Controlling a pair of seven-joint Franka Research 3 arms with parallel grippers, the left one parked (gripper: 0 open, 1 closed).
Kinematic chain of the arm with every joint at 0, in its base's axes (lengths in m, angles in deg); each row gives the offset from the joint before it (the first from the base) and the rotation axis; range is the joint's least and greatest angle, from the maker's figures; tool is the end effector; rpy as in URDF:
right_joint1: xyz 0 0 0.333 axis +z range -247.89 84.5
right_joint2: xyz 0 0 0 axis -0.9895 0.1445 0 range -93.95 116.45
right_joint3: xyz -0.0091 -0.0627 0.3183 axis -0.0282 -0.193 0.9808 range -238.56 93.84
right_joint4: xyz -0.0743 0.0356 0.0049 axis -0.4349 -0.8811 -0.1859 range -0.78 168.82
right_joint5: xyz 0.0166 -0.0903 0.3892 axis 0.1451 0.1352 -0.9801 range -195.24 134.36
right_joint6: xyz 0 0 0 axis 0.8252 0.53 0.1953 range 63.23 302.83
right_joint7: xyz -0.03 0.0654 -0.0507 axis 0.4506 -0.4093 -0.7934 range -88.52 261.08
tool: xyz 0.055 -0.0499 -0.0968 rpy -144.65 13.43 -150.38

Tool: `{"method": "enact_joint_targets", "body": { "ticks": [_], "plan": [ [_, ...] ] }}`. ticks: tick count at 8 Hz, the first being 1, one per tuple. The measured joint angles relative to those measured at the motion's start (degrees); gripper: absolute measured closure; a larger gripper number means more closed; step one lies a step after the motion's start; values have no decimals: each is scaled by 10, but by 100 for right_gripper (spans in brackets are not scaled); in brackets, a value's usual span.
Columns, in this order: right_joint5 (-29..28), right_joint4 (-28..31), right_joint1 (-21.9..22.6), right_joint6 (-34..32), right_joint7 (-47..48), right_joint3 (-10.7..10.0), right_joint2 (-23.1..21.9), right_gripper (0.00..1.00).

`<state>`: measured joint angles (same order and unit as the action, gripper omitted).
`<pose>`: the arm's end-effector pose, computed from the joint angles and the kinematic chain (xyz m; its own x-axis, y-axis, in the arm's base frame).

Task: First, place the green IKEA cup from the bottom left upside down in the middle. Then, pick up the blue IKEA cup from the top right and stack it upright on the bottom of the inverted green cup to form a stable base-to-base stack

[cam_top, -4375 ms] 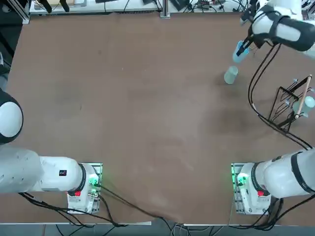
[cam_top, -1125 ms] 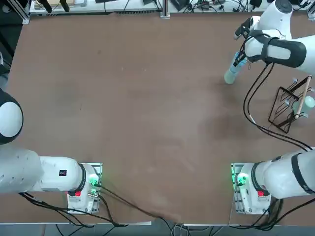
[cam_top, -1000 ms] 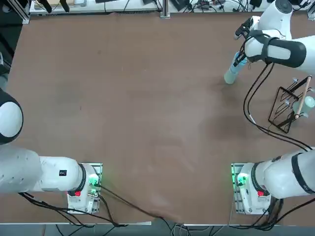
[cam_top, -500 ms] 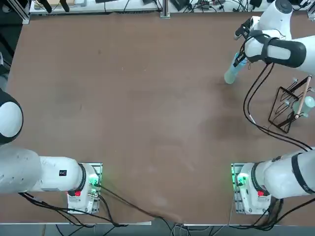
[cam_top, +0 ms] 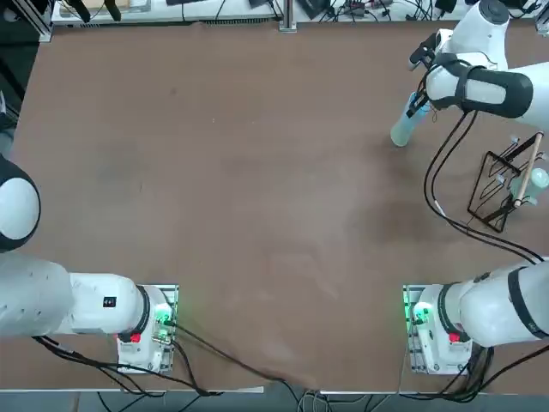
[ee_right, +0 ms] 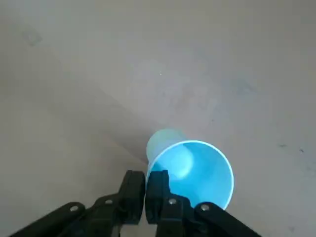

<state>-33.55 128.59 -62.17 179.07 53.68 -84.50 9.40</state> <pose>0.5075 0.0662 0.3354 0.7846 0.6076 0.1230 0.6097 -0.7922 0.0244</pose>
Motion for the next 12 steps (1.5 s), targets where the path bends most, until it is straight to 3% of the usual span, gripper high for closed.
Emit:
{"method": "enact_joint_targets", "body": {
  "ticks": [3,7,8,12],
  "plan": [
    [0,0,0,0,0,0,4,77],
    [2,0,-1,0,0,0,6,9],
    [3,0,-1,0,0,0,6,0],
    [3,-7,-1,-15,0,0,2,0]
  ]
}}
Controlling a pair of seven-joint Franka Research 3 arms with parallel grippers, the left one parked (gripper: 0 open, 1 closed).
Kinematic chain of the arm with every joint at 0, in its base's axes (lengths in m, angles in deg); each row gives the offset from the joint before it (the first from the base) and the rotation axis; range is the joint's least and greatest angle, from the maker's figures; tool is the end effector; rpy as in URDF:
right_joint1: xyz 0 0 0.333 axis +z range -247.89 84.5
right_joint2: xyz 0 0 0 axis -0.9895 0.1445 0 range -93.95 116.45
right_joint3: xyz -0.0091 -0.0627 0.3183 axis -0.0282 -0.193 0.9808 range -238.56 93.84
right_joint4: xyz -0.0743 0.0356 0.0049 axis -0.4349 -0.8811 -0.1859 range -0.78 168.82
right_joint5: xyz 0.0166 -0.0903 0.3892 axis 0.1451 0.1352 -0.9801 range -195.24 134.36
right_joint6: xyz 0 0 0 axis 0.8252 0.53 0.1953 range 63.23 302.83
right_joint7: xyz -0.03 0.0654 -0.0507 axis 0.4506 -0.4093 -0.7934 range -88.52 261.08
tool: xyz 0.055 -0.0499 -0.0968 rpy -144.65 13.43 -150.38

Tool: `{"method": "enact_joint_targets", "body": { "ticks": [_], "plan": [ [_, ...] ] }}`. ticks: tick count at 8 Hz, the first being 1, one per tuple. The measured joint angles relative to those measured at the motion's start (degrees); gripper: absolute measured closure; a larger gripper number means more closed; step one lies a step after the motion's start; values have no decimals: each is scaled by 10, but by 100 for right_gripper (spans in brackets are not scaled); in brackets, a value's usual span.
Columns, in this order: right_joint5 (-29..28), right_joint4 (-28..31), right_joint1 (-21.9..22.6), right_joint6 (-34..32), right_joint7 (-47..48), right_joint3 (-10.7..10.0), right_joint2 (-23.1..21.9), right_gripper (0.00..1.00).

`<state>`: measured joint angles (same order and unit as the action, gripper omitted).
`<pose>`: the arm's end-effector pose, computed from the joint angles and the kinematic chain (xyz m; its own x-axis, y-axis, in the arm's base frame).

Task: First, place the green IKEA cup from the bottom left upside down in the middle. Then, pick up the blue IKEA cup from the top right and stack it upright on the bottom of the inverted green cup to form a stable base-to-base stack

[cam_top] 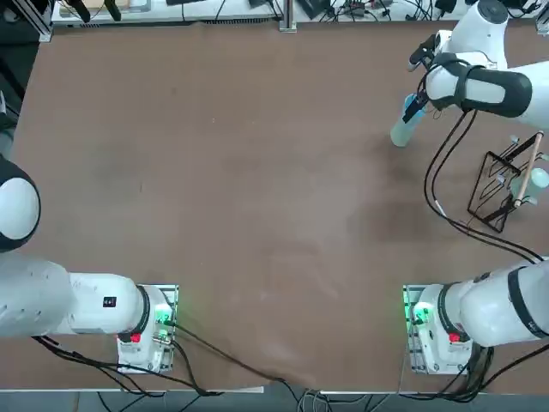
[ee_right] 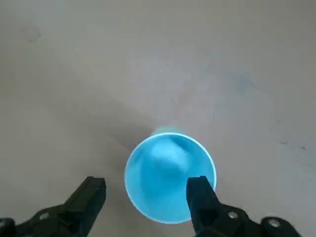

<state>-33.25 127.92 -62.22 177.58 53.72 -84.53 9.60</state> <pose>0.5085 0.0657 0.3361 0.7850 0.6103 0.1062 0.6122 -0.7905 0.0185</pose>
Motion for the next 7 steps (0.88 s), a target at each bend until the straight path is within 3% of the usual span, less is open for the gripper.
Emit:
{"method": "enact_joint_targets", "body": {
  "ticks": [7],
  "plan": [
    [1,-39,0,-53,0,0,-22,0]
  ]
}}
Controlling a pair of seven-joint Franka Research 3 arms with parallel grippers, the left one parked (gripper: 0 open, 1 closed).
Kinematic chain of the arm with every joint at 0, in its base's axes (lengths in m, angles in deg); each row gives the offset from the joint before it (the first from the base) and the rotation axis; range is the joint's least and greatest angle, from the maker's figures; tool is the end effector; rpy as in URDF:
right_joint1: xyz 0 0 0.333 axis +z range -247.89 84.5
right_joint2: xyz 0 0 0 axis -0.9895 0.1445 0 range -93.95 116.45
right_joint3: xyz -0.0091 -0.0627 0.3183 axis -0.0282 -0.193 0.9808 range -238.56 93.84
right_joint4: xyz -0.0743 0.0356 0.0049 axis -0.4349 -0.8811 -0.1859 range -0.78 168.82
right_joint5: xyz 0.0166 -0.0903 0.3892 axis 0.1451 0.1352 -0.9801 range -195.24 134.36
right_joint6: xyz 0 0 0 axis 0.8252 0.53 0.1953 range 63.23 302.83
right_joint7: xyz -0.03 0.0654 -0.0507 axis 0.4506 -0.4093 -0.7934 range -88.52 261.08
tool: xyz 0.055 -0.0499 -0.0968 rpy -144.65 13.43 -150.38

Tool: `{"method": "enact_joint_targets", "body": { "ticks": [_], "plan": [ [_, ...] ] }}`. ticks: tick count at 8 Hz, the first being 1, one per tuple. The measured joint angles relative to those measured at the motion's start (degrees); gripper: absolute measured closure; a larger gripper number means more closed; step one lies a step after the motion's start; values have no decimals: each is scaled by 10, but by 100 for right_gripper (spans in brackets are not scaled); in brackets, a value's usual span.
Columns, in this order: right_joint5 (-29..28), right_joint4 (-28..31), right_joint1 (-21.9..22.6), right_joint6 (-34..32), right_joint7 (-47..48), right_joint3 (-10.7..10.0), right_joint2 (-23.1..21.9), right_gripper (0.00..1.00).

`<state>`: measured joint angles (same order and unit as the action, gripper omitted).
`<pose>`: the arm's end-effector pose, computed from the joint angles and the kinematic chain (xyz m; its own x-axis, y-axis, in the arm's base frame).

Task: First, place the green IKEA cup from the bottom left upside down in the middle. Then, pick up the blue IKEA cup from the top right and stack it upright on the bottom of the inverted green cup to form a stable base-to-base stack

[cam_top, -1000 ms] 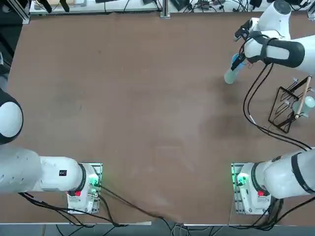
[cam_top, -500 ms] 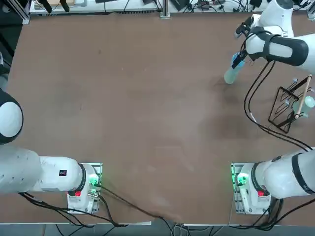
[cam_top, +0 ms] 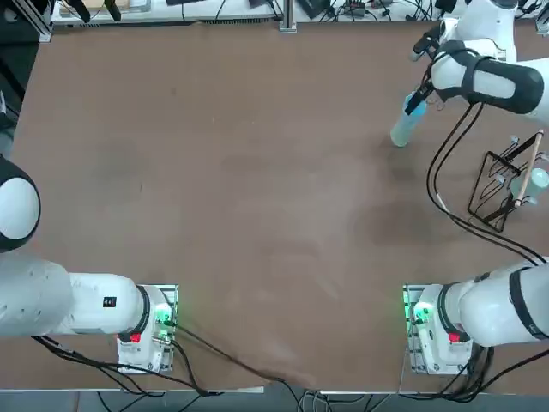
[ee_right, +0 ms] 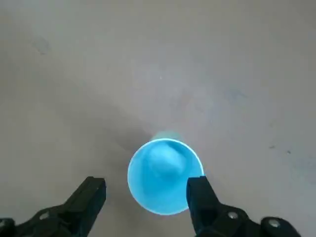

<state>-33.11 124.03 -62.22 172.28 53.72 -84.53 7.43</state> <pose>0.5179 0.0671 0.3766 0.7805 0.6132 0.1215 0.6160 -0.7875 0.0171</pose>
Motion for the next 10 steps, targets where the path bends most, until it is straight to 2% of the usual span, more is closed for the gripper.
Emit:
{"method": "enact_joint_targets", "body": {
  "ticks": [5,7,10],
  "plan": [
    [2,-213,0,-234,74,0,-4,0],
    [2,-273,0,-288,117,-1,-3,0],
    [3,-324,-7,-330,164,-3,-1,0]
  ]
}}
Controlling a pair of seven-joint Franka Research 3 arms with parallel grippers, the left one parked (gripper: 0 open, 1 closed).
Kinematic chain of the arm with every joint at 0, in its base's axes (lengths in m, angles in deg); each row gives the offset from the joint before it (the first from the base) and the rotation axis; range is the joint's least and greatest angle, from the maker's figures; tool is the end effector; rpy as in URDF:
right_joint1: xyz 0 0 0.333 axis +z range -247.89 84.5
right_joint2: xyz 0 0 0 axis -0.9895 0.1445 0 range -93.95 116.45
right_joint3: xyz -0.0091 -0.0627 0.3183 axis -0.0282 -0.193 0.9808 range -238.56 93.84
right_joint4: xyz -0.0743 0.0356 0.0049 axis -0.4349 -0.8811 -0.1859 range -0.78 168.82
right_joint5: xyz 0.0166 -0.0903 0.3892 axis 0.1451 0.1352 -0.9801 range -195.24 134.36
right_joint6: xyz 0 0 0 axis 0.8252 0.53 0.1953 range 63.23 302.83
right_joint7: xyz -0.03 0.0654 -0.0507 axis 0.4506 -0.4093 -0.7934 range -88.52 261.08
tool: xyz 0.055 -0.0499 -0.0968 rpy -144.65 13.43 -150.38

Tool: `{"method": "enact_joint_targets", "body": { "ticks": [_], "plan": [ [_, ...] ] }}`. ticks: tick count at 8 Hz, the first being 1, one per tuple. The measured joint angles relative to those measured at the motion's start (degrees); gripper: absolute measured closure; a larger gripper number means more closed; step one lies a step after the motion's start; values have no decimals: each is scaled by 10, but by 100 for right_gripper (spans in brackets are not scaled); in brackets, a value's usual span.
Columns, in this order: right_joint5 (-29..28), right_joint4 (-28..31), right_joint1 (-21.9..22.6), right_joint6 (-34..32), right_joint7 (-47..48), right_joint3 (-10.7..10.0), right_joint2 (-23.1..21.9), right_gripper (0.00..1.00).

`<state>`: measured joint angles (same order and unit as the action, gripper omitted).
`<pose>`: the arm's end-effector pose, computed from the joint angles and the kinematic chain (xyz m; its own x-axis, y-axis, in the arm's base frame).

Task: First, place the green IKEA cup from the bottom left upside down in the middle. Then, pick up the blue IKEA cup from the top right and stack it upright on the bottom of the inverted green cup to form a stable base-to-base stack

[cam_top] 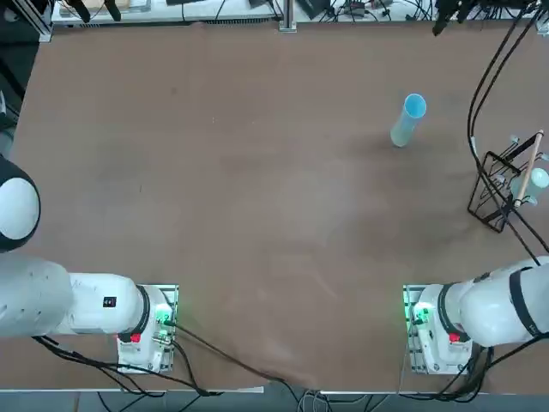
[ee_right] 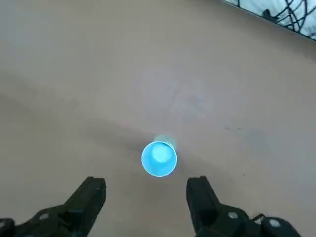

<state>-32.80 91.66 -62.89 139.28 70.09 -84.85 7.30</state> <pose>0.5544 0.0618 0.5965 0.9206 0.3733 0.1151 0.3783 -0.9253 -0.0248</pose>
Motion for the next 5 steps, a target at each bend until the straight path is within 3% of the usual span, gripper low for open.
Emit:
{"method": "enact_joint_targets", "body": {
  "ticks": [5],
  "plan": [
    [0,-66,-31,-38,85,-4,14,0]
  ]
}}
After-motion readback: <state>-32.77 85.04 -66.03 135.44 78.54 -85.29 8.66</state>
